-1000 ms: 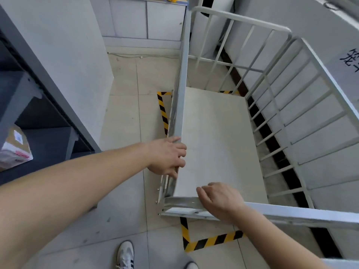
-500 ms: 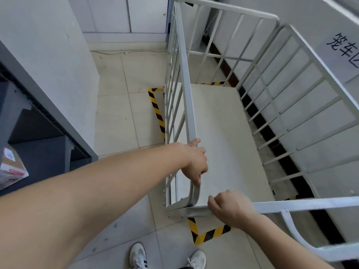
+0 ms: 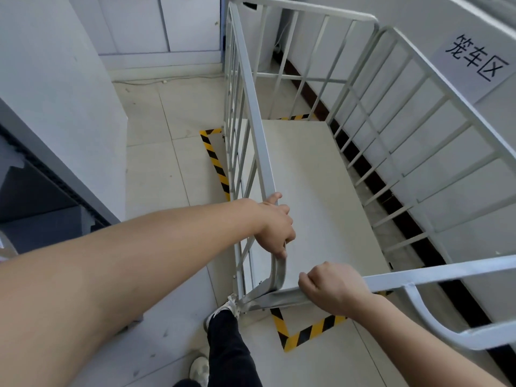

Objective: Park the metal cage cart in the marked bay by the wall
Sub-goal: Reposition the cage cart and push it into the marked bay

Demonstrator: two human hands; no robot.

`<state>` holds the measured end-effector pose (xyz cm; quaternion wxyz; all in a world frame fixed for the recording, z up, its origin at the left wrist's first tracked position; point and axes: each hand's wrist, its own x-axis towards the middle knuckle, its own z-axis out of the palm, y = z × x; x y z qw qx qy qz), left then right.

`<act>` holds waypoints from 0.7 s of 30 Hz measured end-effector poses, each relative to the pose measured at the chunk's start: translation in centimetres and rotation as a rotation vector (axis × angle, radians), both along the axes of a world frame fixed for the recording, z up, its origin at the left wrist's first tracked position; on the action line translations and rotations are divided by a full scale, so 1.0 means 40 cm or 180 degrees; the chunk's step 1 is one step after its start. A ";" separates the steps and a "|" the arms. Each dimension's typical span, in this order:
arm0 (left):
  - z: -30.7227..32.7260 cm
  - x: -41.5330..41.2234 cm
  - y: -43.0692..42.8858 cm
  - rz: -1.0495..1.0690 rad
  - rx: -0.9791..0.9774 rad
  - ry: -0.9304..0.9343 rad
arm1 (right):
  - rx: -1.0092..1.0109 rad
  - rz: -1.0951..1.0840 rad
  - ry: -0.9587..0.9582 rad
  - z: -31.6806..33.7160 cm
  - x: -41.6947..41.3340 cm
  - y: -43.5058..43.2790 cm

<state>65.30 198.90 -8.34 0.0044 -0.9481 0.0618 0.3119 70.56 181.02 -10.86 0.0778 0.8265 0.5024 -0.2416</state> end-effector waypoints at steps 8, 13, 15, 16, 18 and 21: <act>0.006 0.002 0.000 0.0062 0.0020 -0.0013 | 0.0070 0.0012 -0.0140 -0.006 0.006 0.005; 0.005 -0.002 -0.022 0.0049 0.0003 -0.0008 | 0.0037 0.0010 -0.0124 -0.014 0.003 -0.022; 0.008 -0.003 -0.024 0.0059 0.0005 0.0004 | 0.0054 0.0024 -0.0119 -0.012 0.003 -0.024; 0.010 -0.003 -0.023 0.0065 0.0007 0.0010 | 0.0057 0.0039 -0.0125 -0.011 0.003 -0.024; 0.012 -0.002 -0.021 0.0070 0.0015 0.0018 | 0.0061 0.0064 -0.0135 -0.008 0.003 -0.021; 0.011 0.000 -0.018 0.0071 0.0026 0.0039 | 0.0092 0.0089 -0.0123 -0.008 0.004 -0.016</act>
